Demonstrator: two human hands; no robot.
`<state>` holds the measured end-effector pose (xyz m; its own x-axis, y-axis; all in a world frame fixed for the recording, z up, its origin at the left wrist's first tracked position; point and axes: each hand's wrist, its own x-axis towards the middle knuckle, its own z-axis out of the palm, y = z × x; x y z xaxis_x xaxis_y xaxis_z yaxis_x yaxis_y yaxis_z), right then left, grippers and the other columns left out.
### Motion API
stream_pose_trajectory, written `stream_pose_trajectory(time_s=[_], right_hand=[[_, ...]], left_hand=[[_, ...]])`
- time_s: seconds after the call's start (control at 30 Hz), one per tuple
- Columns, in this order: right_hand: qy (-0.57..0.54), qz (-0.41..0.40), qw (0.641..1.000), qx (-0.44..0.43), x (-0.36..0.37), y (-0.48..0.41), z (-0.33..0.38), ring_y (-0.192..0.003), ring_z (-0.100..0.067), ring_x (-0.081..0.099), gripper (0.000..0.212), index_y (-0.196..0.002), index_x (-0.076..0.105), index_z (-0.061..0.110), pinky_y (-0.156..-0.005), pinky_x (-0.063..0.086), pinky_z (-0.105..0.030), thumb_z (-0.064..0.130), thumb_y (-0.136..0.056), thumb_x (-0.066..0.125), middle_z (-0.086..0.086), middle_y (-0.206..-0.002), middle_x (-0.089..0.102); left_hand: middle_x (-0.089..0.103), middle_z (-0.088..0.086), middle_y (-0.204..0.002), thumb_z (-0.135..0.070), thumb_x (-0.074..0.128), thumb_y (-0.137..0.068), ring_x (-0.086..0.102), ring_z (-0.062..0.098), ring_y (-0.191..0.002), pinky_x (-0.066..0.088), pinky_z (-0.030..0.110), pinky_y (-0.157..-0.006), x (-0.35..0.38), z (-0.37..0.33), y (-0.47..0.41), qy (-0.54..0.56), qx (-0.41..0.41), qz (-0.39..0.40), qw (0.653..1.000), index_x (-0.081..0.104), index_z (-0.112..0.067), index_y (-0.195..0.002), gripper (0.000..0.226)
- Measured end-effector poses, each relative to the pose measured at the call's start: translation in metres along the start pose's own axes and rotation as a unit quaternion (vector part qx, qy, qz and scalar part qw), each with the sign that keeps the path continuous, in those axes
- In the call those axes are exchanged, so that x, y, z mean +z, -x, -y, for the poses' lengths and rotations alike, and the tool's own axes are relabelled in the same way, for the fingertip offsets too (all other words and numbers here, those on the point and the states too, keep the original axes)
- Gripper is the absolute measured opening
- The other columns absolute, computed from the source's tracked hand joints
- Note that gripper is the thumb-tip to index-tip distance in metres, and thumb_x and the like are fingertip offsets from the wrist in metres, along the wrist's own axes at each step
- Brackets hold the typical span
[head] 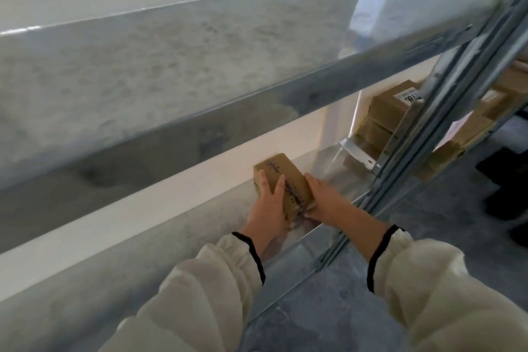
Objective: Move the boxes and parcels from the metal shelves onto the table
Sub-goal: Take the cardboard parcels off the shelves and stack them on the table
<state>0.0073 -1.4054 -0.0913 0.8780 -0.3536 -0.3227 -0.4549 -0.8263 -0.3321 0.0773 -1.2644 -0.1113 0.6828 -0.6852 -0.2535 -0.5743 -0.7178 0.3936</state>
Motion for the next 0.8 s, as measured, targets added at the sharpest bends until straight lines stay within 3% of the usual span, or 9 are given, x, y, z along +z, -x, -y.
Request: stream_pose_trajectory(time_s=[0.23, 0.4, 0.53, 0.8], right_hand=[[-0.053, -0.034, 0.996, -0.058, 0.007, 0.001, 0.005, -0.112, -0.025, 0.054, 0.075, -0.14, 0.026, 0.015, -0.096, 0.047, -0.038, 0.021, -0.08, 0.071, -0.01, -0.127, 0.051], [-0.028, -0.024, 0.99, -0.133, 0.002, 0.025, 0.036, -0.113, -0.023, 0.053, 0.073, -0.144, 0.022, 0.018, -0.099, 0.046, -0.037, 0.022, -0.086, 0.065, -0.008, -0.128, 0.048], [-0.037, -0.004, 0.966, -0.255, 0.008, 0.052, 0.087, -0.105, -0.023, 0.057, 0.073, -0.145, 0.022, 0.019, -0.09, 0.049, -0.036, 0.024, -0.085, 0.064, -0.009, -0.123, 0.051], [-0.026, 0.108, 0.869, -0.482, 0.081, 0.133, 0.25, -0.112, -0.012, 0.052, 0.08, -0.15, 0.014, 0.023, -0.094, 0.044, -0.024, 0.029, -0.088, 0.063, -0.002, -0.128, 0.049]], left_hand=[[-0.024, 0.008, -0.156, -0.021, 0.073, -0.081, 0.045, 0.034, -0.127, 0.041, 0.036, -0.101, -0.003, 0.01, 0.005, 0.002, 0.038, -0.005, 0.999, -0.008, -0.01, -0.151, 0.108], [-0.027, 0.0, -0.156, -0.018, 0.07, -0.085, 0.035, 0.028, -0.136, 0.035, 0.032, -0.108, -0.021, 0.031, 0.05, 0.01, 0.022, -0.031, 0.999, -0.011, -0.014, -0.15, 0.105], [-0.027, -0.003, -0.155, -0.026, 0.067, -0.087, 0.039, 0.027, -0.132, 0.037, 0.033, -0.106, -0.044, 0.063, 0.124, -0.007, -0.033, -0.068, 0.997, -0.01, -0.016, -0.151, 0.1], [-0.037, -0.017, -0.145, -0.032, 0.065, -0.088, 0.039, 0.02, -0.132, 0.037, 0.03, -0.106, -0.057, 0.136, 0.347, 0.013, -0.245, -0.147, 0.958, -0.015, -0.024, -0.149, 0.102]])
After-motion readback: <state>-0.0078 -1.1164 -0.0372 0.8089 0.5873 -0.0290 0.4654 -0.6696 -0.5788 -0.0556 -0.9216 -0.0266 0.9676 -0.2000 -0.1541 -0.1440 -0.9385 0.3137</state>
